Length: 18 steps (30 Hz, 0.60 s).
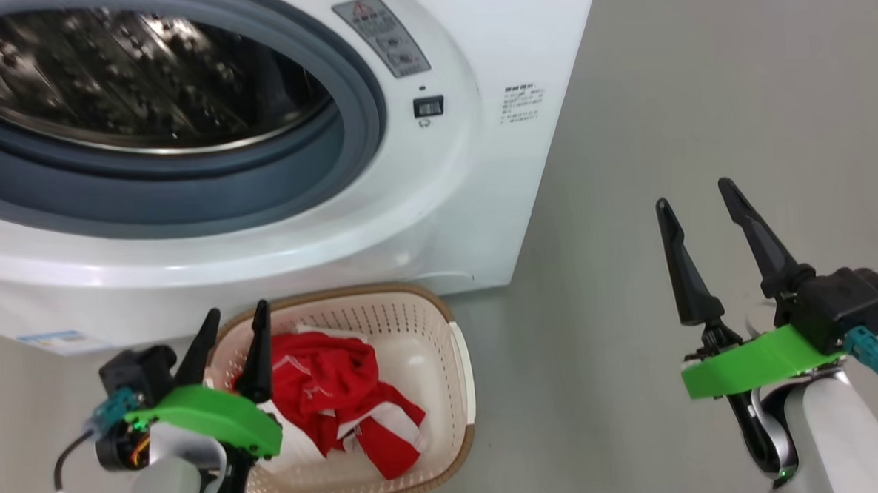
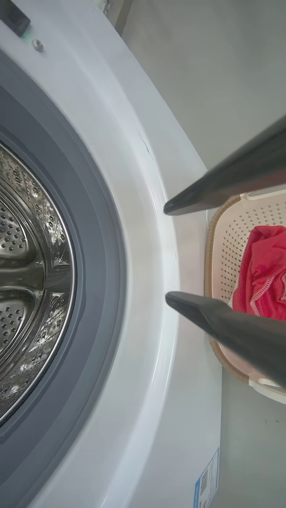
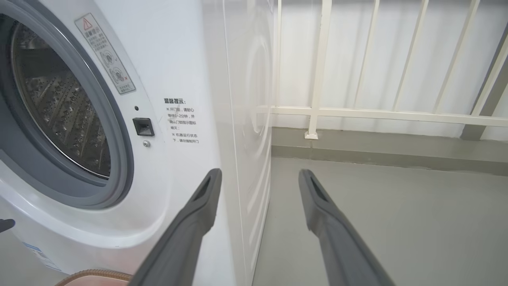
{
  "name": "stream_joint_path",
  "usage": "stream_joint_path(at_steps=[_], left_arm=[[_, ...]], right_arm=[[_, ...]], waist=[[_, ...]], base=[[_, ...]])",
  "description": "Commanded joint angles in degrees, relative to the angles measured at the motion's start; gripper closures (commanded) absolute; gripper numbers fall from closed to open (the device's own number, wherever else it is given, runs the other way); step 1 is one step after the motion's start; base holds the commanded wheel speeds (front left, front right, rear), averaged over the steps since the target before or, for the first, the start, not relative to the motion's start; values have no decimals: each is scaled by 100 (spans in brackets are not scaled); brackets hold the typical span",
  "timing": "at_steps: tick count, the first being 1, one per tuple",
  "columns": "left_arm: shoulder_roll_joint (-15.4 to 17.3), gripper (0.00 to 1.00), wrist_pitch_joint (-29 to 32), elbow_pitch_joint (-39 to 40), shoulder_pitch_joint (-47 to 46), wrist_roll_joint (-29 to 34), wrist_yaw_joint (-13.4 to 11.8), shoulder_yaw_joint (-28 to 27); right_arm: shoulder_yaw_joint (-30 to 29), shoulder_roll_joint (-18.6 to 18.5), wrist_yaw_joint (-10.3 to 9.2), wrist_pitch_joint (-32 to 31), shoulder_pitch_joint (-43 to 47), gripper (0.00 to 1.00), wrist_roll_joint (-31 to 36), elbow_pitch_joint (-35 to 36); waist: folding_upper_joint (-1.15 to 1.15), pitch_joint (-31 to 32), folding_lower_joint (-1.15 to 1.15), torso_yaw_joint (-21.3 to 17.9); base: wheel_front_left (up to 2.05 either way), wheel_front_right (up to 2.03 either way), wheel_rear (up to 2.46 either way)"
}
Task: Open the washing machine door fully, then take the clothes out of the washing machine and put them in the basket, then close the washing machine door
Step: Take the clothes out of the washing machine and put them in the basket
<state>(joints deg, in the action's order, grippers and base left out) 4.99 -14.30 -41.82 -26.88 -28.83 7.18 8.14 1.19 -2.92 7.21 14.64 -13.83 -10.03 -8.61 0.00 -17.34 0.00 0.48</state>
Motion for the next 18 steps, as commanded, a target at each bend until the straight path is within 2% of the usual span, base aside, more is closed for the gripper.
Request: stream_joint_path(at_steps=[1,18], left_arm=[[173,0,-69,247,155,86,31,-236],[143,0,-70,1678,1229,497,31,-936]], right_arm=[[141,4,28,36,132,0,41,114],[138,4,28,36,471,0,-103,51]], waist=[[0,263,0,34],[0,1016,0,6]], base=[[0,0,0],[0,0,0]])
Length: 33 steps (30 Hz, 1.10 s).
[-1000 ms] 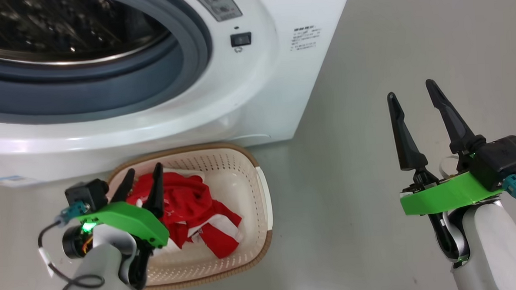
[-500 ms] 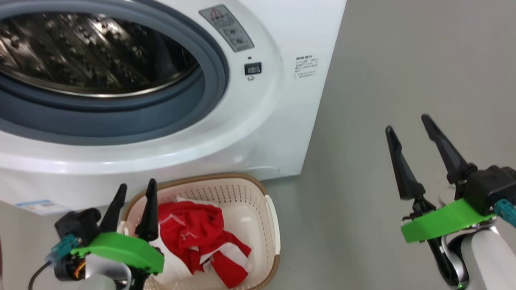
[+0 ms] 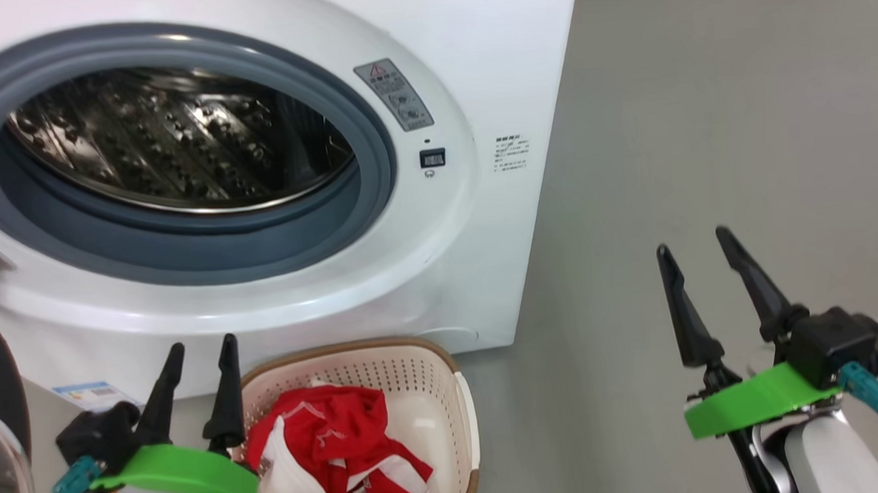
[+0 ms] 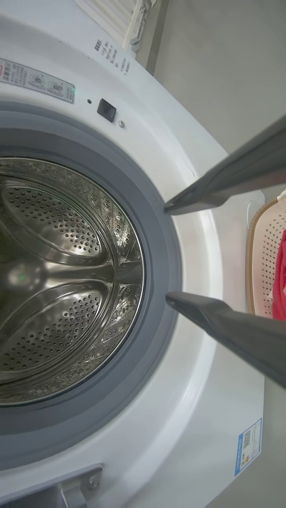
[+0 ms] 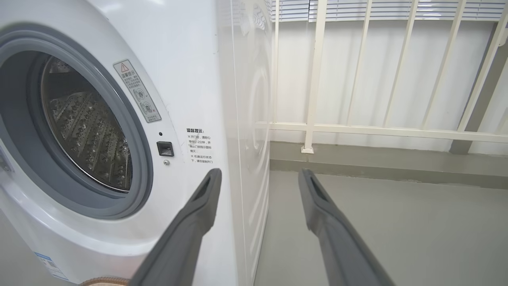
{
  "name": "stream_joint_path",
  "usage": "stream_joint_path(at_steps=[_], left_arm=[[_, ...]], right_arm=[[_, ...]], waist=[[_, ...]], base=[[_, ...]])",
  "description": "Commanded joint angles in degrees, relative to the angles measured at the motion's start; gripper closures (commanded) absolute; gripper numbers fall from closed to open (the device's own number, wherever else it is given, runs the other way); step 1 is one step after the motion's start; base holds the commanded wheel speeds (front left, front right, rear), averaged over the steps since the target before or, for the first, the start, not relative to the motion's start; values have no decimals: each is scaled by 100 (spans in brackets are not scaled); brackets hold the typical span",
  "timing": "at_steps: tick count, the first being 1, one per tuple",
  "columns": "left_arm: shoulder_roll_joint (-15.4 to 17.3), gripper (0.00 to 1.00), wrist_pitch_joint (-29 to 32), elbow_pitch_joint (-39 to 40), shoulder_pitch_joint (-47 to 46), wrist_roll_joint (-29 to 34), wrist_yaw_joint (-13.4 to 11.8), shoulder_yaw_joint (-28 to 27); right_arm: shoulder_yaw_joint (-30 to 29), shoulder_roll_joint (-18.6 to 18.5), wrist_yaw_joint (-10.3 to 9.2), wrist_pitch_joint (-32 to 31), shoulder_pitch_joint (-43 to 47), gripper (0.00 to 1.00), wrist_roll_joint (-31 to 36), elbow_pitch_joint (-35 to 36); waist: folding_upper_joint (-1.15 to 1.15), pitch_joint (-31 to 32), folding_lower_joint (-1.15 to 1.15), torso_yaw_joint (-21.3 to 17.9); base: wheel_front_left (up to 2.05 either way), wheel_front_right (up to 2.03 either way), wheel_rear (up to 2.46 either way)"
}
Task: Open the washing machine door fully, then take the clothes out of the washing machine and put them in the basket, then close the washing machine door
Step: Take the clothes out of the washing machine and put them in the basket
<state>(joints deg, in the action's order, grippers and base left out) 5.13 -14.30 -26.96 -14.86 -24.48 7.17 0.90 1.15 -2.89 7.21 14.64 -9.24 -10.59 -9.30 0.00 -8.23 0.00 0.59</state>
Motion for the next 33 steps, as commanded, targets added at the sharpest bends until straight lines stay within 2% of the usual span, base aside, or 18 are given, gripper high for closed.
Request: stream_joint_path(at_steps=[1,11,20,33], left_arm=[[113,0,-70,300,103,101,32,-234],[65,0,-70,958,873,434,32,-542],[152,0,-70,1532,1358,295,32,-403],[183,0,-70,1701,1707,480,32,-479]], right_arm=[[139,2,28,36,49,0,-51,112],[139,2,28,36,430,0,-81,53],[84,2,28,36,603,0,-30,119],[70,2,28,36,732,0,-26,127]], waist=[[0,156,0,-5],[0,691,0,-72],[0,895,0,-52],[0,1057,0,-87]], base=[[0,0,0],[0,0,0],[0,0,0],[0,0,0]])
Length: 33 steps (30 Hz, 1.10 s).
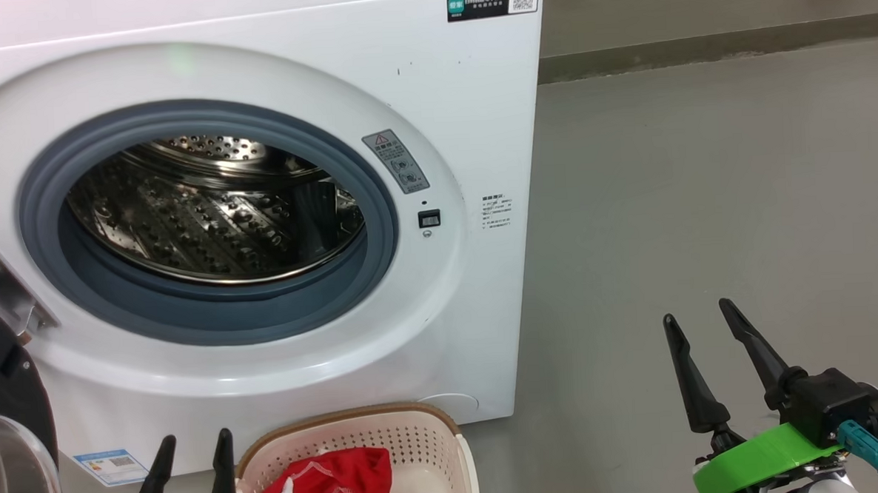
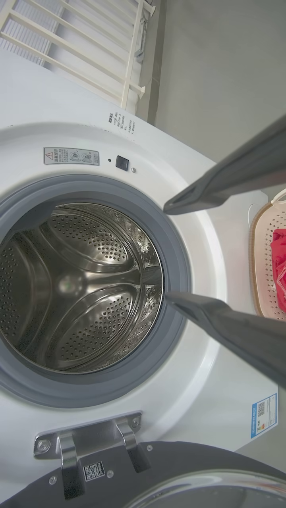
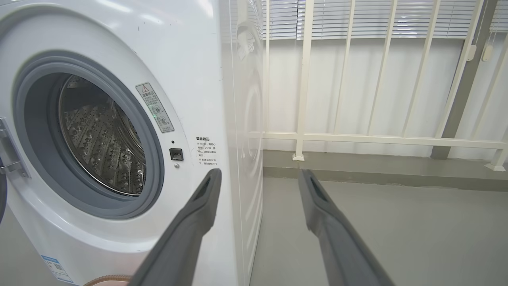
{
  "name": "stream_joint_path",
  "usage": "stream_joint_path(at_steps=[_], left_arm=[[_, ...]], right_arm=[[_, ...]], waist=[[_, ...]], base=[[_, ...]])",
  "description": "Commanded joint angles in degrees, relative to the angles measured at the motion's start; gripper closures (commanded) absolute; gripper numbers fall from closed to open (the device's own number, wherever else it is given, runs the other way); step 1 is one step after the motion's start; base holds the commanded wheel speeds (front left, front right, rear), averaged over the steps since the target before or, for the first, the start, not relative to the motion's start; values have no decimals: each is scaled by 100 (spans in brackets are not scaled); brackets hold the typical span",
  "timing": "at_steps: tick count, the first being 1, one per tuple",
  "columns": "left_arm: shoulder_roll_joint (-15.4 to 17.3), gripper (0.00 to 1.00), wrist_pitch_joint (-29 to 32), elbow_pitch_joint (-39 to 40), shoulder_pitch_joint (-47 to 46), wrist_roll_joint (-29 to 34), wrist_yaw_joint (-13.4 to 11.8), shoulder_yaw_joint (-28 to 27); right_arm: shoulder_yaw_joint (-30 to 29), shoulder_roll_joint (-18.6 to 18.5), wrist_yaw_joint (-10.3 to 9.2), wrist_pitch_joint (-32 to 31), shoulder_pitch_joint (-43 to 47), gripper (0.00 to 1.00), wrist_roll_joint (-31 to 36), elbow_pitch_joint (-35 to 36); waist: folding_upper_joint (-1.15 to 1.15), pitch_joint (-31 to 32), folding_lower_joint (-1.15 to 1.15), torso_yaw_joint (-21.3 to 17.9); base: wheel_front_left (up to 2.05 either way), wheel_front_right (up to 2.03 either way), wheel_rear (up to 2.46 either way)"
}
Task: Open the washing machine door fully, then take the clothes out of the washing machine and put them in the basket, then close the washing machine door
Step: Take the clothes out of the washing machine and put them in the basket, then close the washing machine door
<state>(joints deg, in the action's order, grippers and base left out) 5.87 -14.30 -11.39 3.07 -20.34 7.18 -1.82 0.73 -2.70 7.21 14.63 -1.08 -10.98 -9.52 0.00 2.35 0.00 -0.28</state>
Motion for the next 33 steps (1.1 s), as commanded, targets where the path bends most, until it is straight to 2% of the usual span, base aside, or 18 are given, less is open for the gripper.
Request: stream_joint_path(at_steps=[1,24,33], left_arm=[[108,0,-70,139,-83,86,31,-210],[9,0,-70,206,-104,368,30,-353],[-61,0,-70,234,-106,519,25,-434]], right_arm=[[105,-18,28,37,-79,0,10,151],[76,-18,28,37,-108,0,52,160],[68,-18,28,37,-128,0,53,118]], waist=[[0,-1,0,0],[0,-102,0,33],[0,-97,0,39]], base=[[0,0,0],[-1,1,0],[-81,92,-11]])
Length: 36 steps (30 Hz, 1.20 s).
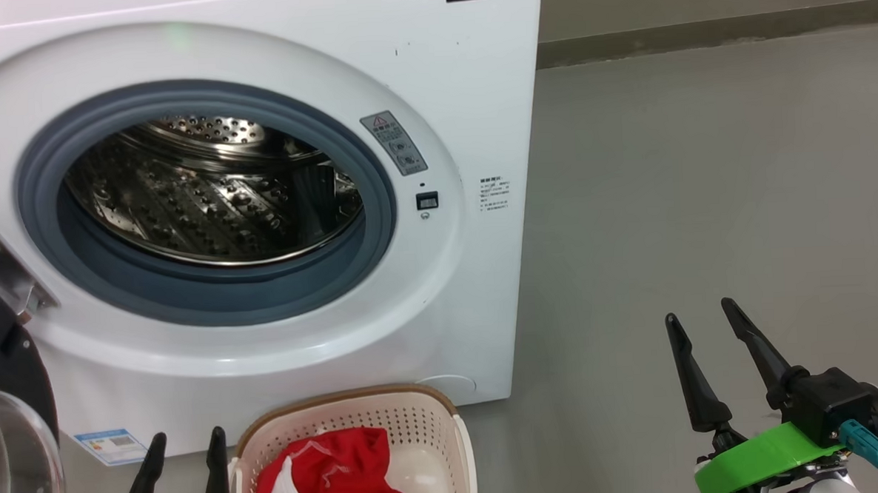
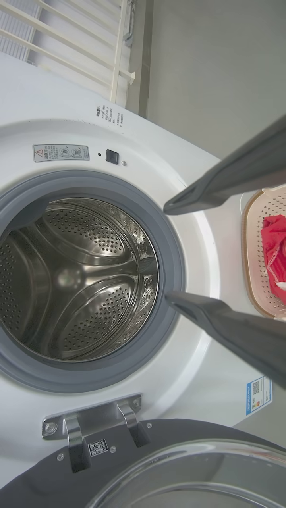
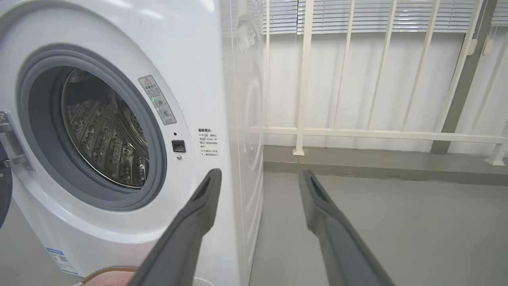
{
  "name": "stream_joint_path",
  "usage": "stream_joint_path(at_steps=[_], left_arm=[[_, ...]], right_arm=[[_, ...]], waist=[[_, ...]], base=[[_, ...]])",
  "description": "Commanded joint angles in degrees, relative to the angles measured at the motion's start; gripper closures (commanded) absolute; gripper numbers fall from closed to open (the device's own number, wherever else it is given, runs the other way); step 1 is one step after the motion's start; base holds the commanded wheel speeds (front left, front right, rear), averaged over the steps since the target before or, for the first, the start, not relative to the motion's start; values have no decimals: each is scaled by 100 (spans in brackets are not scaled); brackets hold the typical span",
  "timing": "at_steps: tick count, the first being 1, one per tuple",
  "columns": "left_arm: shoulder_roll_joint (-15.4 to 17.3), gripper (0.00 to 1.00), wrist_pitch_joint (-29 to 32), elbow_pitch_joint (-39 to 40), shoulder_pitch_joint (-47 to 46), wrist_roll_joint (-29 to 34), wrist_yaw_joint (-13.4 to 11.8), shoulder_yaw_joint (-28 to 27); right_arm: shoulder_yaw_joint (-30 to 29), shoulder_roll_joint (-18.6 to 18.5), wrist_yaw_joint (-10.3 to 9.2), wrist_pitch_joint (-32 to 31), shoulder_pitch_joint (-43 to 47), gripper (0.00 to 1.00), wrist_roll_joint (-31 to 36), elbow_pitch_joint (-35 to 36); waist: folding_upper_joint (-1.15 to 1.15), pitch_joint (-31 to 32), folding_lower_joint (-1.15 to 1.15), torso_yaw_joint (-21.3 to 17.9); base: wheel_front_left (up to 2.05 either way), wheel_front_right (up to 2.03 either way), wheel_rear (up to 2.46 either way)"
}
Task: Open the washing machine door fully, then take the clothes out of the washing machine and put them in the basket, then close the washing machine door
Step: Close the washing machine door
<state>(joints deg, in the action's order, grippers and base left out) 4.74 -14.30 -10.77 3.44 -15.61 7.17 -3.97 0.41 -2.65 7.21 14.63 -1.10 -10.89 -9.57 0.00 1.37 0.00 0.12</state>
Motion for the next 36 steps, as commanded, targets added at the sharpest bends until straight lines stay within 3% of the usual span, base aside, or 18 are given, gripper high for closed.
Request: stream_joint_path(at_steps=[1,17,36], left_arm=[[46,0,-70,176,-144,50,26,-219],[87,0,-70,292,-102,-32,31,-157],[2,0,-70,173,-102,242,-10,-322]], right_arm=[[101,-22,28,37,-130,0,42,120],[83,-22,28,37,-139,0,15,109],[123,-23,28,37,-82,0,9,100]], waist=[[0,3,0,2],[0,15,0,38],[0,86,0,212]], base=[[-146,163,-17],[-159,175,-16],[-14,14,0]])
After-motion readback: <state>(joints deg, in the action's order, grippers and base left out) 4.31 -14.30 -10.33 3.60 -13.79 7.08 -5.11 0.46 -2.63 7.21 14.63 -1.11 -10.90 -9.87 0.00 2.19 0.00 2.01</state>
